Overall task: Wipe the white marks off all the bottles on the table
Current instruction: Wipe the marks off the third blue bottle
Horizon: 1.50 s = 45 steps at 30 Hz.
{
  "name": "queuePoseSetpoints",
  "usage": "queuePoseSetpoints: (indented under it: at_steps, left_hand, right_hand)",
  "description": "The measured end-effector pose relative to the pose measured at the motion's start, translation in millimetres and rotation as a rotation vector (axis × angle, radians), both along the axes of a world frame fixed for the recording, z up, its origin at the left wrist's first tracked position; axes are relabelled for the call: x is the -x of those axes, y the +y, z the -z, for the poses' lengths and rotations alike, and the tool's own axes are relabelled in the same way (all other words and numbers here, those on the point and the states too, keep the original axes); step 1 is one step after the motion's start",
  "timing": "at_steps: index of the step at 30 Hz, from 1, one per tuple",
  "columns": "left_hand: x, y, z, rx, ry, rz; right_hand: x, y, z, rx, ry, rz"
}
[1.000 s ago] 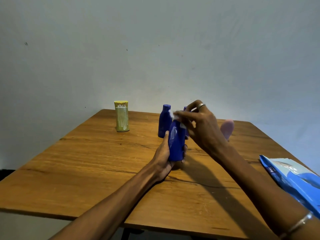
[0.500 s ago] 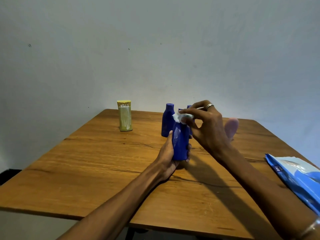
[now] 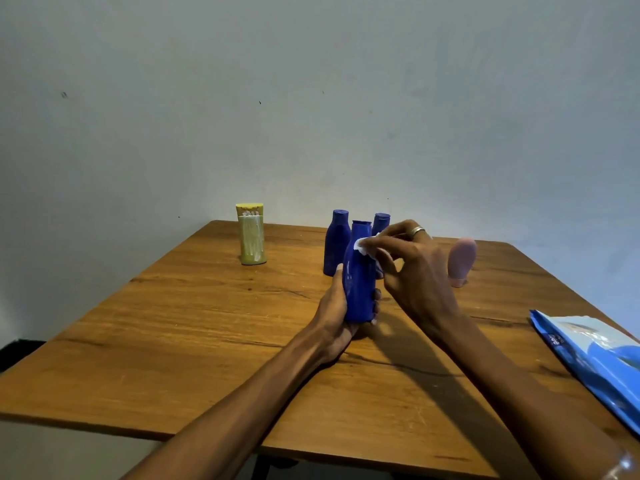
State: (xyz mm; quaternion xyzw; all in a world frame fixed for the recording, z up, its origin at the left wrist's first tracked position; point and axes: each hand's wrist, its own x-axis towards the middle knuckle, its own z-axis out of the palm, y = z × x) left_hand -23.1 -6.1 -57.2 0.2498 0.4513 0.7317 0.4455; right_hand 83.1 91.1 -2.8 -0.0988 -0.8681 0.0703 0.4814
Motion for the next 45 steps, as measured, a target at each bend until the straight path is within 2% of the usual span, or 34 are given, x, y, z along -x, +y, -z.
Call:
queuePoseSetpoints:
  at_steps: [8, 11, 15, 20, 24, 28, 33, 37, 40, 45]
  left_hand:
    - [-2, 3, 2, -0.026, -0.034, -0.018]
    - [-1, 6, 3, -0.027, 0.031, -0.013]
    - [1, 7, 5, -0.002, 0.033, -0.026]
    - [5, 6, 8, -0.045, -0.089, -0.026]
    - [11, 5, 8, -0.058, -0.194, -0.007]
    - [9, 7, 7, -0.051, -0.159, -0.008]
    - [2, 7, 6, -0.078, -0.162, -0.036]
    - [7, 4, 6, -0.024, -0.2, 0.005]
    - [8, 4, 6, -0.02, -0.154, 0.037]
    - [2, 5, 5, -0.035, -0.07, -0.032]
  right_hand:
    - [2, -26, 22, -0.174, -0.219, -0.011]
    - [4, -17, 13, -0.148, -0.132, -0.029]
    - [15, -12, 0, 0.014, 0.001, 0.036]
    - [9, -24, 21, -0.139, -0.118, -0.007]
    - [-10, -27, 45, -0.178, -0.219, -0.089]
    - [-13, -15, 42, -0.186, -0.238, -0.056]
    - [-2, -18, 30, -0.092, -0.103, 0.031]
    - [-7, -37, 46, -0.163, -0.193, -0.003]
    - [-17, -39, 50, -0.189, -0.264, -0.045]
    - [-11, -24, 32, -0.19, -0.219, -0.013]
